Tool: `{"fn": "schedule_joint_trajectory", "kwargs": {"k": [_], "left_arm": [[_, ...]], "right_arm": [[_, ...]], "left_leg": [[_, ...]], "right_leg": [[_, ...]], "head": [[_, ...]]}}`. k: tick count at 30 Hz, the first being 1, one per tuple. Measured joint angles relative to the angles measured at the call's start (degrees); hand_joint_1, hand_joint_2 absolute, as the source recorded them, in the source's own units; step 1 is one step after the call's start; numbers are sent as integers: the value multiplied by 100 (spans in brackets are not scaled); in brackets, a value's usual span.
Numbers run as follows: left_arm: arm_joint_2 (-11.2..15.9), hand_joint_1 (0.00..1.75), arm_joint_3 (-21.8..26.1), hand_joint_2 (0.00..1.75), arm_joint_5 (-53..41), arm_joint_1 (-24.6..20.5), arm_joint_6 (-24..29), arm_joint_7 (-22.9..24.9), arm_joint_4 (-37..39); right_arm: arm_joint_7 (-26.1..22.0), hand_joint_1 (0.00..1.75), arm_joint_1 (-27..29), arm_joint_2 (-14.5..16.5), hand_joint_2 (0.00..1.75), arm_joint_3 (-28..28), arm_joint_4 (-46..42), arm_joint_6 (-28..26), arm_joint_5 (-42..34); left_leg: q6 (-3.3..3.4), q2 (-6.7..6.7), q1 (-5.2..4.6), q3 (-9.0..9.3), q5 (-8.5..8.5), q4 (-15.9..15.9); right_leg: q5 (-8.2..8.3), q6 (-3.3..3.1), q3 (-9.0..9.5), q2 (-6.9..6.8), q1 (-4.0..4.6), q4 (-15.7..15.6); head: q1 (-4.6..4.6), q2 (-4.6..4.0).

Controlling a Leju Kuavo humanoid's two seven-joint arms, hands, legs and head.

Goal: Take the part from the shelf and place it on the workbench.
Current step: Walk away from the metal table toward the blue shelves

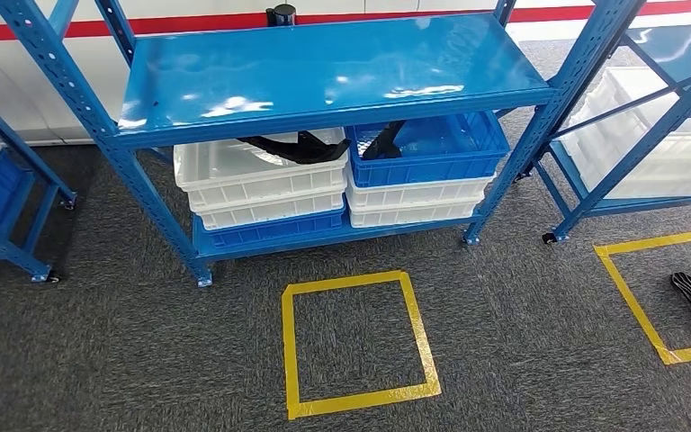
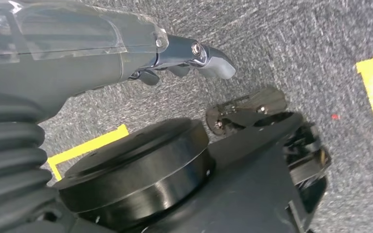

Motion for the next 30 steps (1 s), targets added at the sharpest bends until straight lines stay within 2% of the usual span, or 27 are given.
{"fn": "schedule_joint_trajectory", "kwargs": {"k": [5,18,26,30], "left_arm": [[-11,0,402,175,-536,145,-70,110,-62],[-40,0,1864,175,-1871,462,-257,376,-295],[-48,0,2227,175,-2195,548,-301,439,-350],[-66,0,3104,175,-2899,745,-403,579,-477]], "right_arm": [[-16,0,132,11,175,-2,-59,279,598],[-87,0,474,62,175,-158,-273,969,2074],[-116,0,557,74,175,-233,-326,1140,2432],[-155,0,744,109,175,-448,-456,1504,3207]], "left_leg": [[3,1,0,1,-2,0],[3,5,0,4,-2,-1],[4,9,0,4,-3,-2],[4,21,0,4,-5,-3]], "right_leg": [[0,0,4,-1,0,-5],[0,0,10,-3,1,-8],[0,0,10,-3,1,-9],[-1,0,10,-3,1,-10]], "head": [[1,0],[-1,0],[-2,0],[2,0]]}}
